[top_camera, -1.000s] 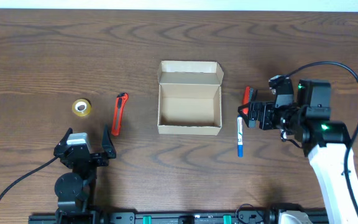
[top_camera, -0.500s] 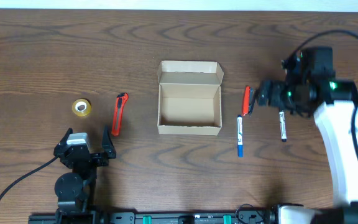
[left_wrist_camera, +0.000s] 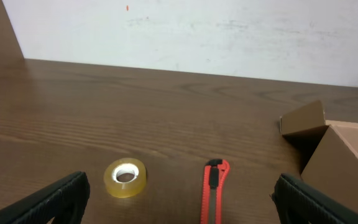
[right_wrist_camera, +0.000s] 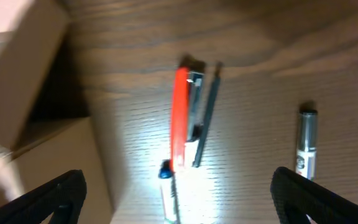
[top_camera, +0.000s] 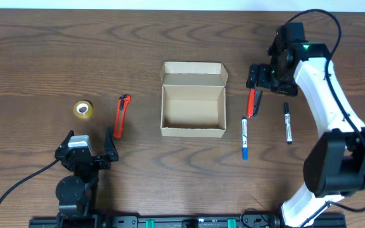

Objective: Pack container
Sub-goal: 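Move the right gripper over the red-and-black stapler, then lower the right gripper and grasp the stapler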

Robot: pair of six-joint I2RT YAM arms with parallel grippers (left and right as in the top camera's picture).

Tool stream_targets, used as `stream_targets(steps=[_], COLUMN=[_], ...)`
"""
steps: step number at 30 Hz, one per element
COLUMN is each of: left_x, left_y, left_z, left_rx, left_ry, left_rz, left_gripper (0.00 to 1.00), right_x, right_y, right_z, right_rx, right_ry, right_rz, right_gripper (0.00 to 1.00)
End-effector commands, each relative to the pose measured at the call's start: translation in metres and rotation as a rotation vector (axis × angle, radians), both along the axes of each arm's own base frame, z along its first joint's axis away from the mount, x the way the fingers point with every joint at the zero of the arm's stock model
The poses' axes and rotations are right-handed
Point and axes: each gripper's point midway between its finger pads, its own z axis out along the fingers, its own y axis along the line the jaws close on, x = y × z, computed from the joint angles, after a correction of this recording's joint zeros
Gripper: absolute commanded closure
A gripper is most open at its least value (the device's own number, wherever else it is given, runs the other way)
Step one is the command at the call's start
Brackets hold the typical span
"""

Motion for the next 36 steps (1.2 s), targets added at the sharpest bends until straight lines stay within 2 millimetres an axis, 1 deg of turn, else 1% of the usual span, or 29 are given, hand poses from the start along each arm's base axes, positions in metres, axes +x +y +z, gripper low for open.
stream_targets(steps=[1,10,13,20,24,28,32,36], left_x=[0.000,0.000,0.000,0.000,0.000,0.000,0.000,0.000], left_y=[0.000,0.000,0.000,0.000,0.000,0.000,0.000,-0.001], left_z=[-0.018,-0.018,-0.018,-0.018,-0.018,-0.018,-0.018,-0.018], left_rx=[-0.002,-0.002,-0.002,-0.002,-0.002,-0.002,-0.003,-0.007], left_ry=[0.046,0.045,0.045,0.045,0.045,0.045,0.045,0.045], left_rz=[0.000,0.000,0.000,0.000,0.000,0.000,0.000,-0.003], left_gripper=[0.05,0.05,0.05,0.05,0.05,0.05,0.05,0.05], right_x=[0.000,-0.003,-0.008,-0.027,-0.031,-0.033,-0.037,-0.036], right_y=[-0.006,0.012,0.014,0.015,0.014,0.014,0.014,0.014], right_z=[-0.018,-0.048,-0.060,-0.088,-0.094,-0.099,-0.106,-0.106], right_rx=[-0.054,-0.027,-0.019,-0.003,-0.004,-0.004,-0.004,-0.003], right_ry=[0.045,0.061,0.068,0.105,0.114,0.109,0.112,0.107], right_rz=[-0.032,0.005,0.007,0.006,0.005,0.005,0.005,0.005], right_gripper=[0.06,0.06,0.06,0.05,0.05,0.08,0.08,0.14])
